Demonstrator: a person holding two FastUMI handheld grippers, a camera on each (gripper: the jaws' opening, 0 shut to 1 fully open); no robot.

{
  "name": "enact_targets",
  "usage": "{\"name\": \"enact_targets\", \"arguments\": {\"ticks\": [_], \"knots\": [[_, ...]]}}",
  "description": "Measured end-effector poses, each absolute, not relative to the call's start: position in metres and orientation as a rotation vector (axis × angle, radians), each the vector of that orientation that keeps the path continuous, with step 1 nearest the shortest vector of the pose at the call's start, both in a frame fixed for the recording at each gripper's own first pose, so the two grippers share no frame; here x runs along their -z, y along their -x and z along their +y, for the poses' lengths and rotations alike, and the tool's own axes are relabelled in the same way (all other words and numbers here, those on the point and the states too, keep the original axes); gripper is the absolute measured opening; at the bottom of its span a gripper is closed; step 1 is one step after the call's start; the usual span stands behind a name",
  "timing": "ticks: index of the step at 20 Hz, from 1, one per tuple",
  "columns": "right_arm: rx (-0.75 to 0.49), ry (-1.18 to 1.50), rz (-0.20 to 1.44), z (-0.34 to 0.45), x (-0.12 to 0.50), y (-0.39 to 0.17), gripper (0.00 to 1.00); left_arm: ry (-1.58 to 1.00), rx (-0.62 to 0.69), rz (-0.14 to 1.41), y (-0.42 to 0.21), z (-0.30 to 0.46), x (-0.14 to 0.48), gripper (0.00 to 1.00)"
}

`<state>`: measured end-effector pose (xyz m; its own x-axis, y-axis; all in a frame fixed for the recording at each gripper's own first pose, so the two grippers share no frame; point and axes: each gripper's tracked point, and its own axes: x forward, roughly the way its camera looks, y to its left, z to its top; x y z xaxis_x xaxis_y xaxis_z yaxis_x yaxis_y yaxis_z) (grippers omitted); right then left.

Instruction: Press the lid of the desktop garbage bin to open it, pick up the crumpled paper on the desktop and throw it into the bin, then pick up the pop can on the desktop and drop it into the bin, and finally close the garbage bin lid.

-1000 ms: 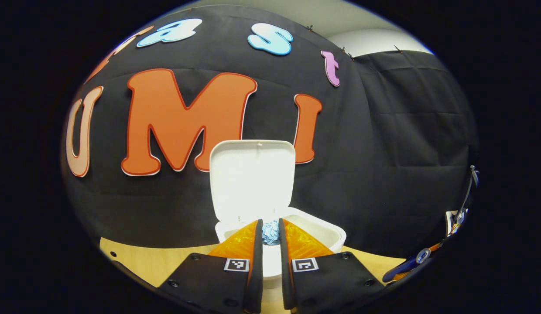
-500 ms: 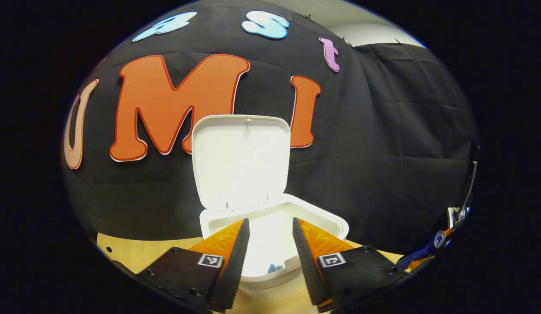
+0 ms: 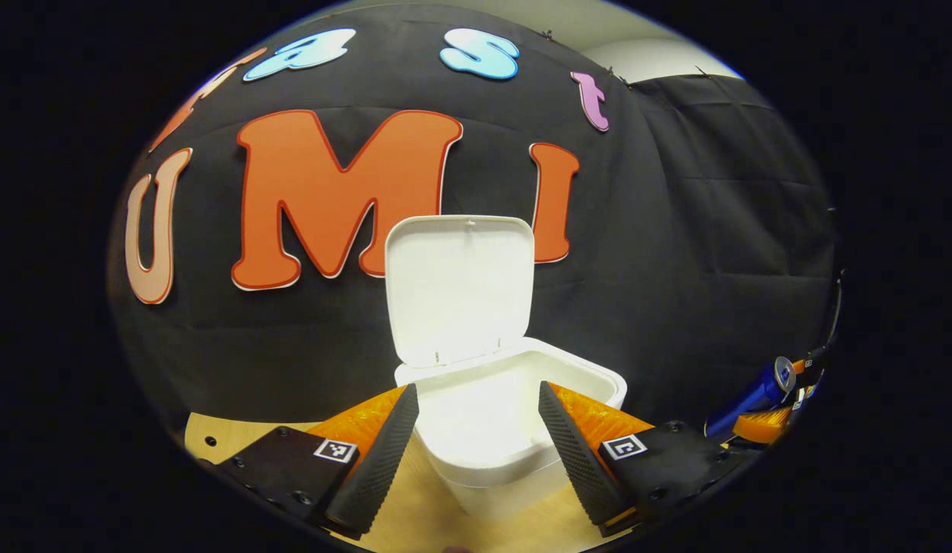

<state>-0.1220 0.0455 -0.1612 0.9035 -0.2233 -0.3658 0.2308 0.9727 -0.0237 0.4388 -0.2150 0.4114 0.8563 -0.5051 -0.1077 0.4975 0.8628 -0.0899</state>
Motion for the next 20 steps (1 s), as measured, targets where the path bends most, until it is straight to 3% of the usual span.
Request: {"name": "enact_targets", "arguments": {"ticks": [17,18,20], "knots": [[0.038,0.038,0.221,0.102,0.084,0.033,0.79,-0.004,0.272,0.159,-0.374,-0.074,-0.39,1.0],[0.027,0.043,0.209,0.106,0.079,0.027,0.79,-0.003,0.254,0.163,-0.37,-0.067,-0.386,0.96],[0.007,0.06,0.178,0.111,0.064,0.016,0.79,0.011,0.219,0.17,-0.365,-0.052,-0.385,1.0]]}}
